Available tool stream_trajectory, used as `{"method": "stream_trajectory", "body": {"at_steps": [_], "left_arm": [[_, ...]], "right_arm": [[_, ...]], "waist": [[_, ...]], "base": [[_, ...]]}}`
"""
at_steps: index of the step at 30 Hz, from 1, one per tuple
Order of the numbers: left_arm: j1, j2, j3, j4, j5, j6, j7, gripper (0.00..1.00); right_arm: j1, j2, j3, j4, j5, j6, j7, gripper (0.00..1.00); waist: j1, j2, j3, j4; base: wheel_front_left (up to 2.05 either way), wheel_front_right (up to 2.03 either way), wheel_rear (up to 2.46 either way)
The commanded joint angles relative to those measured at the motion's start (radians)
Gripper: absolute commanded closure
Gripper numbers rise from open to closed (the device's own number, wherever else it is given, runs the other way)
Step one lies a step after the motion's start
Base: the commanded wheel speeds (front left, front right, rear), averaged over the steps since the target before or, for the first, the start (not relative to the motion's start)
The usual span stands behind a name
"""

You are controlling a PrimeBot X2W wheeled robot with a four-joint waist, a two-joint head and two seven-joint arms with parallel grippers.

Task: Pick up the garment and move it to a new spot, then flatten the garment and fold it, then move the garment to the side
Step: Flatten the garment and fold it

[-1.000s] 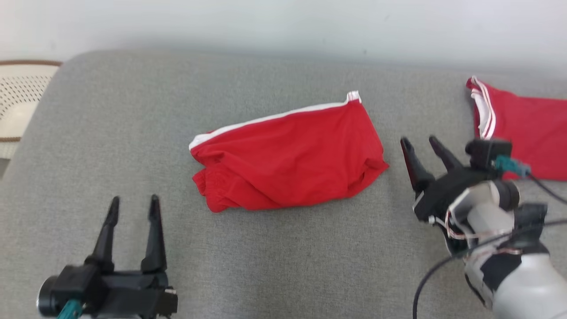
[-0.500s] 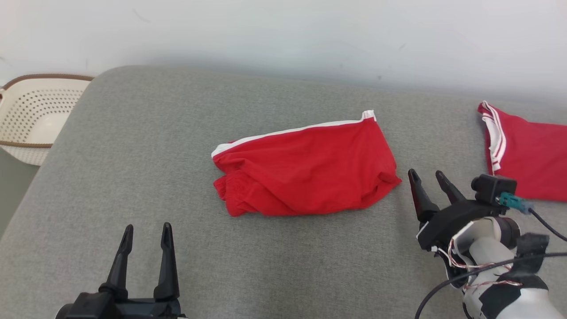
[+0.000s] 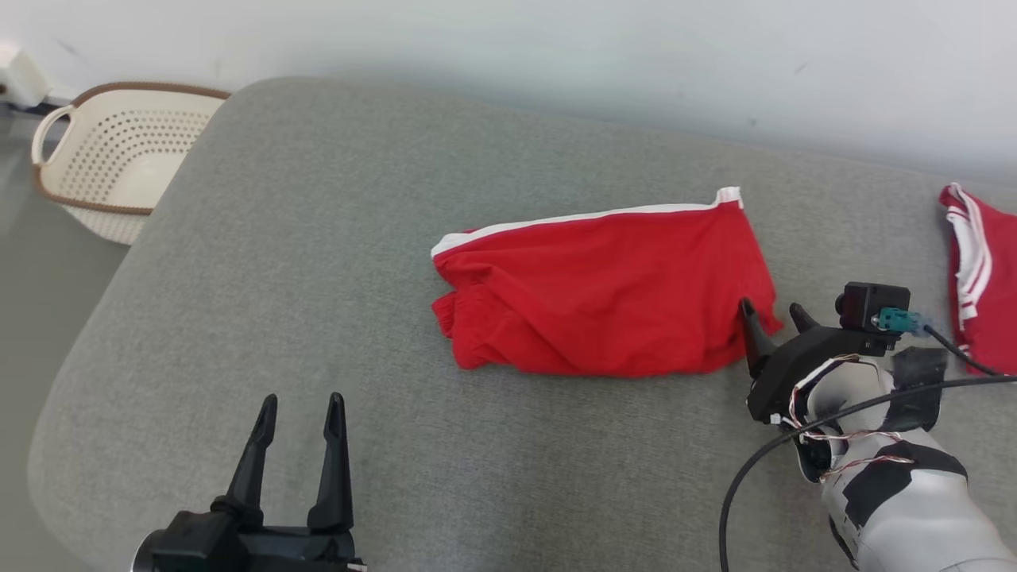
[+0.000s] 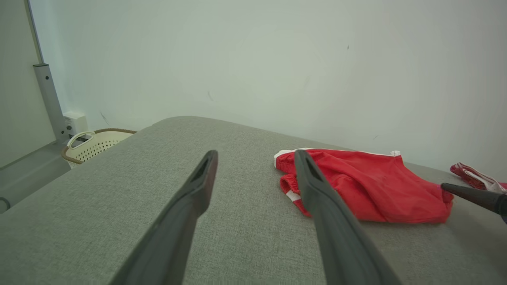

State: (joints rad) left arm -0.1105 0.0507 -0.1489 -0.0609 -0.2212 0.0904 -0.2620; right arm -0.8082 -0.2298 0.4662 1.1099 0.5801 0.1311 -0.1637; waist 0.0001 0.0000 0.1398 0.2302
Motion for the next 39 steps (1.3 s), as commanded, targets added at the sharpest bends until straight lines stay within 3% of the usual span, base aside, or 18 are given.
{"method": "stream_trajectory", "body": {"at_steps": [1,10,11,12,13,20,27,39], "left_arm": [[-0.013,0.0,-0.002,0.006,-0.015,0.005,-0.003,0.0],[-0.008,0.0,0.006,0.008,-0.013,0.01,-0.003,0.0],[-0.009,0.0,0.007,0.008,-0.013,0.011,-0.003,0.0],[-0.011,0.0,0.007,0.009,-0.013,0.011,-0.003,0.0],[-0.013,0.0,0.006,0.01,-0.012,0.012,-0.003,0.0],[-0.007,0.0,0.01,0.019,-0.005,0.01,-0.003,0.0],[0.019,0.0,0.029,0.025,0.011,0.0,-0.003,0.0],[0.055,0.0,0.031,0.034,0.018,-0.005,-0.003,0.0]], "right_arm": [[-0.018,-0.009,-0.001,0.032,-0.036,-0.001,-0.012,0.0],[-0.045,0.038,-0.036,0.145,-0.069,-0.001,0.005,0.0],[-0.047,0.046,-0.039,0.148,-0.066,-0.001,0.004,0.2],[-0.048,0.052,-0.042,0.152,-0.064,-0.001,0.001,0.64],[-0.049,0.057,-0.042,0.154,-0.065,-0.001,0.001,1.0],[-0.032,0.082,-0.051,0.135,-0.046,-0.001,-0.053,1.0],[0.071,0.107,-0.031,0.028,0.025,-0.001,-0.068,1.0],[0.285,0.053,0.024,-0.239,0.127,-0.001,-0.028,1.0]], "waist": [[-0.0001,0.0,0.017,0.024],[-0.0001,0.0,0.024,0.031],[-0.0001,0.0,0.025,0.029],[-0.0001,0.0,0.025,0.028],[-0.0001,0.0,0.026,0.026],[-0.0001,0.0,0.009,0.011],[-0.0001,0.0,-0.037,-0.024],[-0.0001,0.0,-0.08,-0.088]], "base": [[0.0,0.0,0.0],[0.0,0.0,0.0],[0.0,0.0,0.0],[0.0,0.0,0.0],[0.0,0.0,0.0],[0.0,0.0,0.0],[0.0,0.0,0.0],[0.0,0.0,0.0]]}}
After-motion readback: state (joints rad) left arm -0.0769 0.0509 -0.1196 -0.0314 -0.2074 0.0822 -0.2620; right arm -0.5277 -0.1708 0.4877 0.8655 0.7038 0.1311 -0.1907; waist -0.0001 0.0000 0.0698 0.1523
